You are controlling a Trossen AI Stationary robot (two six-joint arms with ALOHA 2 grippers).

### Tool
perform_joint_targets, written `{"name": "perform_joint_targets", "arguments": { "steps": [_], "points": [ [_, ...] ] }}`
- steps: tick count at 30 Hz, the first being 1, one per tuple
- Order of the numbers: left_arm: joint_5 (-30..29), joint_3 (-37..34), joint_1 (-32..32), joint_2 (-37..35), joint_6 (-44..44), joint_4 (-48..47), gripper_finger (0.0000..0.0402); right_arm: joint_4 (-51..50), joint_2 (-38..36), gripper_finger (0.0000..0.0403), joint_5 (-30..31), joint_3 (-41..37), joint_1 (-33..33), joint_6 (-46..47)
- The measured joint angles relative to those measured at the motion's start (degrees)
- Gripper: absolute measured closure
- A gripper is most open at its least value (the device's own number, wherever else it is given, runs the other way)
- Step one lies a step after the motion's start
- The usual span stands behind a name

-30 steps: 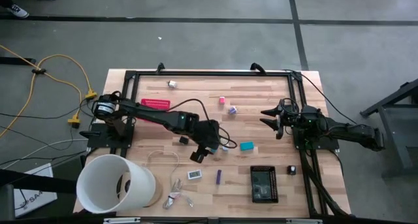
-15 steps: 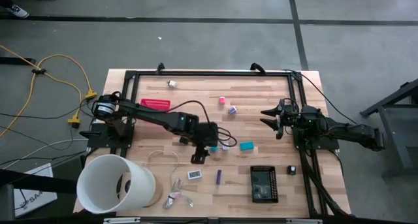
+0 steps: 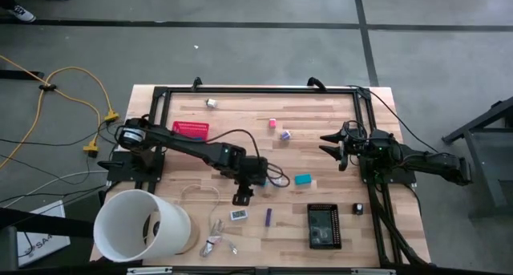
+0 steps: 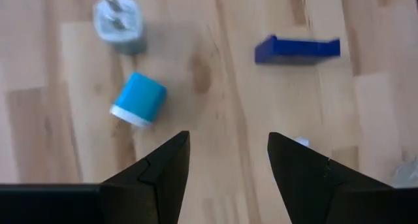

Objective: Pick & Place Office items
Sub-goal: Put the white digital clock into the red bin

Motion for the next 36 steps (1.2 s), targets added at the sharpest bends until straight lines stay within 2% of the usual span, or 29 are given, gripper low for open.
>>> {"name": "perform_joint_targets", "arguments": {
  "steps": [19, 36],
  "points": [
    [-5.28, 0.05, -6.8, 1.16, -10.0, 4.59, 0.0202, -0.02, 0.28, 0.0231, 0.02, -0.02, 0.0, 0.0],
    [-7.56, 0.05, -10.2, 1.53, -19.81, 2.45, 0.0202, -0.02, 0.28, 0.0231, 0.01, -0.02, -0.01, 0.0]
  ]
}}
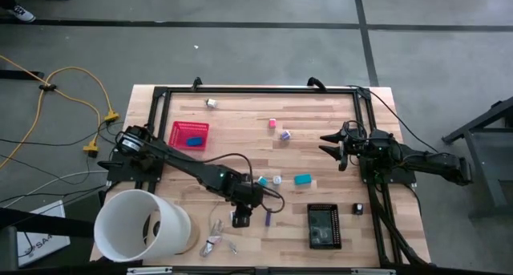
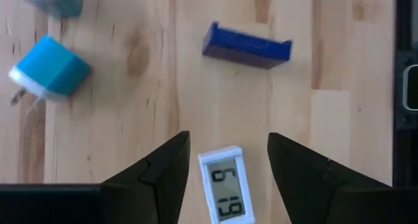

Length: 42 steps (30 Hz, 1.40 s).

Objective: Pick & Place Office items
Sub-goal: Put the white digital clock into the red bin

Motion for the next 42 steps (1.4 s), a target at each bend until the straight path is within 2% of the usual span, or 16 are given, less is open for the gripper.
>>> {"name": "perform_joint_targets", "arguments": {
  "steps": [19, 33, 42],
  "points": [
    [1.55, 0.0, -0.94, 3.06, -7.18, 0.31, 0.0202, 0.0, 0.0, 0.0231, -0.02, 0.02, 0.0, -0.01],
    [-0.14, 0.0, -4.41, 3.04, -13.27, 0.97, 0.0202, 0.0, 0.0, 0.0231, -0.02, 0.02, -0.02, 0.0],
    [-1.89, 0.0, -4.29, 3.04, -17.63, -1.68, 0.0202, 0.0, 0.0, 0.0231, -0.02, 0.0, 0.0, 0.0]
  ]
}}
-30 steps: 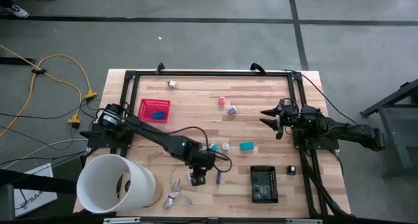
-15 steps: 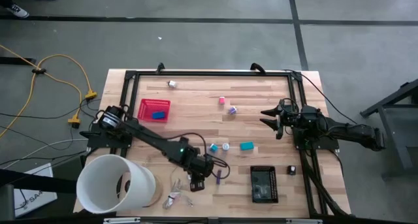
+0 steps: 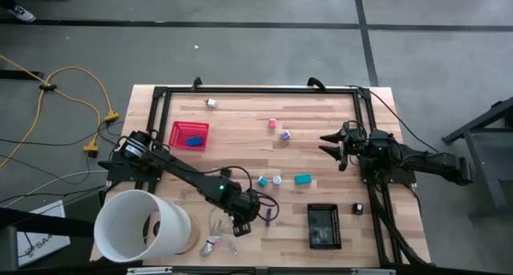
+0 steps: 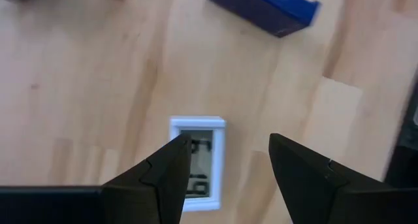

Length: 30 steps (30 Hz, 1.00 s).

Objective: Pick & Place Office items
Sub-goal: Put the white digital clock into the red bin

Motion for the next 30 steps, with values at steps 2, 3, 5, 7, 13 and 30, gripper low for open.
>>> {"name": "perform_joint_targets", "arguments": {
  "steps": [2, 3, 5, 7, 13, 30],
  "points": [
    [-0.61, 0.0, 0.02, 0.0, -0.05, -0.1, 0.0202, 0.0, 0.0, 0.0231, 0.0, 0.02, -0.01, 0.0],
    [-0.91, 0.0, 0.03, 0.0, -0.04, -0.12, 0.0202, 0.0, 0.0, 0.0231, 0.0, 0.02, 0.0, -0.01],
    [-1.67, 0.0, 0.1, 0.32, -0.46, -0.03, 0.0202, 0.01, 0.0, 0.0231, 0.0, 0.02, 0.0, 0.0],
    [-2.03, 0.0, 0.1, 0.56, -1.64, -0.24, 0.0202, 0.0, 0.0, 0.0231, 0.0, 0.01, 0.0, 0.0],
    [-2.83, 0.0, 0.74, 0.99, -2.81, -0.22, 0.0202, 0.0, 0.0, 0.0231, 0.0, 0.01, 0.0, -0.02],
    [-4.67, -0.04, -0.25, 1.42, 0.39, -2.68, 0.0199, 0.02, 0.0, 0.0231, 0.0, 0.02, 0.0, 0.0]
  ]
}}
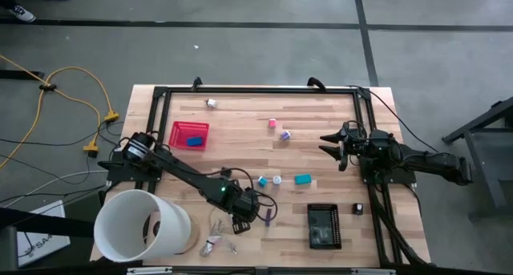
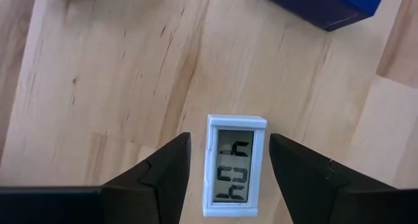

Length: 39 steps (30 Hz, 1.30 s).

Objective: Pick & Place Office items
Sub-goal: Put the white digital clock into the red bin

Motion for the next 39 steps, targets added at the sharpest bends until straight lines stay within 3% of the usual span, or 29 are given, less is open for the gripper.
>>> {"name": "perform_joint_targets", "arguments": {
  "steps": [9, 39],
  "points": [
    [0.09, 0.0, 0.02, 0.0, -0.21, 0.3, 0.0166, -0.02, 0.0, 0.0231, 0.0, -0.01, -0.01, -0.01],
    [-1.43, 0.09, -1.86, 1.88, -1.74, 0.64, 0.0164, -0.03, 0.01, 0.0231, 0.0, -0.01, -0.02, -0.02]
  ]
}}
